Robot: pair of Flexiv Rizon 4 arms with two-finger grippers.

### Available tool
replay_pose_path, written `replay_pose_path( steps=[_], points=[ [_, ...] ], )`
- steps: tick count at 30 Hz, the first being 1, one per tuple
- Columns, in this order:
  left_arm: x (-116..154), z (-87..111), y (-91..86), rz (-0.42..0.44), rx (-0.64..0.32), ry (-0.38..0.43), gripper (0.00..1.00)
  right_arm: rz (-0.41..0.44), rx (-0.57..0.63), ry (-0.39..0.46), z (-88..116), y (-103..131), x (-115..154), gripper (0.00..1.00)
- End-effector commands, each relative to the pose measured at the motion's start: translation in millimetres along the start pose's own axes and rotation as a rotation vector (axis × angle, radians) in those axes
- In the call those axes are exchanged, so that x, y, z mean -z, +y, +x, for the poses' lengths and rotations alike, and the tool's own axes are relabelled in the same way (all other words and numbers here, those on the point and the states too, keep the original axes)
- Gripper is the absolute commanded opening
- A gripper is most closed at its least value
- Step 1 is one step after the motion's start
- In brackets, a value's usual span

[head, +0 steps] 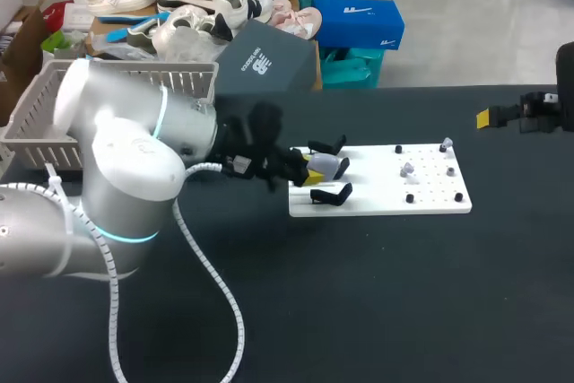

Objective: Pick up each earbud case from the left stands, insert the matching earbuds, close the lid, and place the case in the box.

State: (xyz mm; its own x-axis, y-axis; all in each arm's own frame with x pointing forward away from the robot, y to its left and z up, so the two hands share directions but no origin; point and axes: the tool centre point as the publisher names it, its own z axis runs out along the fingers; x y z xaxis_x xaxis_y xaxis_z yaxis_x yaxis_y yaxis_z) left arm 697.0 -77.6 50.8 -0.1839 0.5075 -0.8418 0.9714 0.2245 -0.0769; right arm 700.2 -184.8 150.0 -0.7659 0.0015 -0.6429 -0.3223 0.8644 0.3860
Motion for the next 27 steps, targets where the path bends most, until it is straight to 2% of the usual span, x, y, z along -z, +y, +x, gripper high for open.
replay_pose_path(
  steps=[1,6,13,17,22,27],
  points=[
    [23,-1.0,-26.0,-0.097,0.023,-0.029,0.0,0.0,0.001,0.0,0,0,0,1.0],
    [37,-11.4,-35.9,-0.103,0.075,-0.059,0.0,0.0,0.001,0.0,0,0,0,1.0],
    [54,-18.6,-47.7,-0.054,0.071,-0.111,0.0,-0.003,0.005,-0.001,1,2,-1,1.0],
    [60,-21.4,-54.1,0.004,0.044,-0.138,0.0,-0.016,0.046,-0.006,3,14,-5,1.0],
    [60,-23.7,-58.2,0.084,-0.008,-0.171,0.0,-0.025,0.09,0.063,4,35,-11,1.0],
    [50,-27.4,-56.4,0.112,-0.048,-0.19,0.0,-0.051,0.14,0.129,9,60,-15,1.0]
  ],
)
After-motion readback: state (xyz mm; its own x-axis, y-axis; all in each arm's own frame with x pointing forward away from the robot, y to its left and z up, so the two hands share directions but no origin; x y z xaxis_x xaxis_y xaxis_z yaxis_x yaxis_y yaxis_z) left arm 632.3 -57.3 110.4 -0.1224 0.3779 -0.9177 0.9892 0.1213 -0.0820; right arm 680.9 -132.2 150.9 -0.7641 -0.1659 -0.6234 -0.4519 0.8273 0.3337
